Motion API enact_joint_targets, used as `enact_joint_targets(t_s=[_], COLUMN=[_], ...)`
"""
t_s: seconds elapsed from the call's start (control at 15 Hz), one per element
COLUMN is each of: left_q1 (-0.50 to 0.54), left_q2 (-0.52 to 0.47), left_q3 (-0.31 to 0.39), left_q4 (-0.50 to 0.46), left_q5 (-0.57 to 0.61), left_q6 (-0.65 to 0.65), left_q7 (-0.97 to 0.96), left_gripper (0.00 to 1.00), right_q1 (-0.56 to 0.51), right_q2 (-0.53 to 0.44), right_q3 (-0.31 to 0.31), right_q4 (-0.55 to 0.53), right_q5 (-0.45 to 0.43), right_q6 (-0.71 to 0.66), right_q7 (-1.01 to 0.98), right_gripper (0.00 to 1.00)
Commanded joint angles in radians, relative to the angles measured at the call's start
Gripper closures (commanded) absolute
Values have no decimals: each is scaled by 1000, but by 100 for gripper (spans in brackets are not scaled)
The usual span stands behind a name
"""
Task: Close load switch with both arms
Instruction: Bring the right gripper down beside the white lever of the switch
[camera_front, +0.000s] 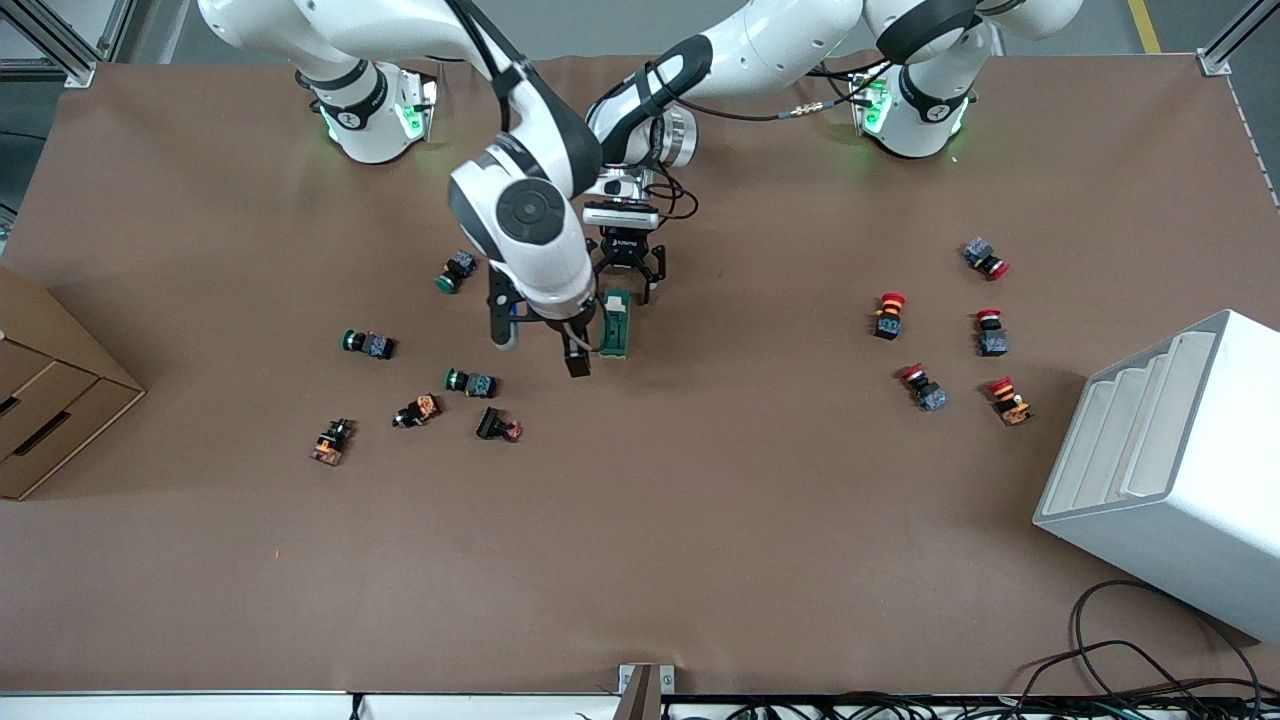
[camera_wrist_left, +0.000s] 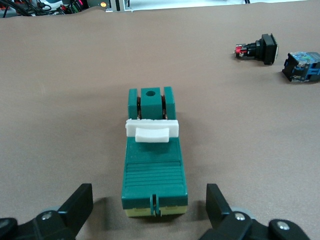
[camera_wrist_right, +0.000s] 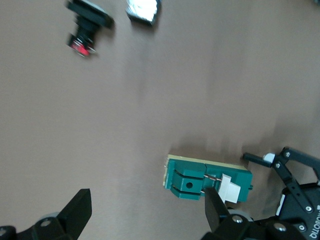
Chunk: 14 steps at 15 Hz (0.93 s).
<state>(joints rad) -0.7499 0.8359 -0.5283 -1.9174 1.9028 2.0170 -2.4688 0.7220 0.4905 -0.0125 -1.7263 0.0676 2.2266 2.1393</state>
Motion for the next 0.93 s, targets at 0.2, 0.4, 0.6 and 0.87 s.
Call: enact_joint_targets(t_s=[0.2, 0.4, 0.6, 0.87], left_q1=[-12, -12, -12, -11], left_q2=[15, 15, 19, 38], left_q3=[1, 1, 1, 2], left_q4=[8, 8, 8, 12], left_q5=[2, 2, 2, 2], left_q6=[-1, -1, -1, -1], left_q7=[-16, -18, -16, -10], left_gripper=[0, 0, 0, 0], right_q1=[25, 28, 53, 71], right_q2=[91, 94, 92, 92], right_q3=[22, 43, 43, 43], right_q4=[16, 2, -12, -47], right_q5=[63, 66, 67, 67], right_q6=[27, 27, 28, 62], right_q7=[10, 11, 17, 24], right_gripper=[0, 0, 0, 0])
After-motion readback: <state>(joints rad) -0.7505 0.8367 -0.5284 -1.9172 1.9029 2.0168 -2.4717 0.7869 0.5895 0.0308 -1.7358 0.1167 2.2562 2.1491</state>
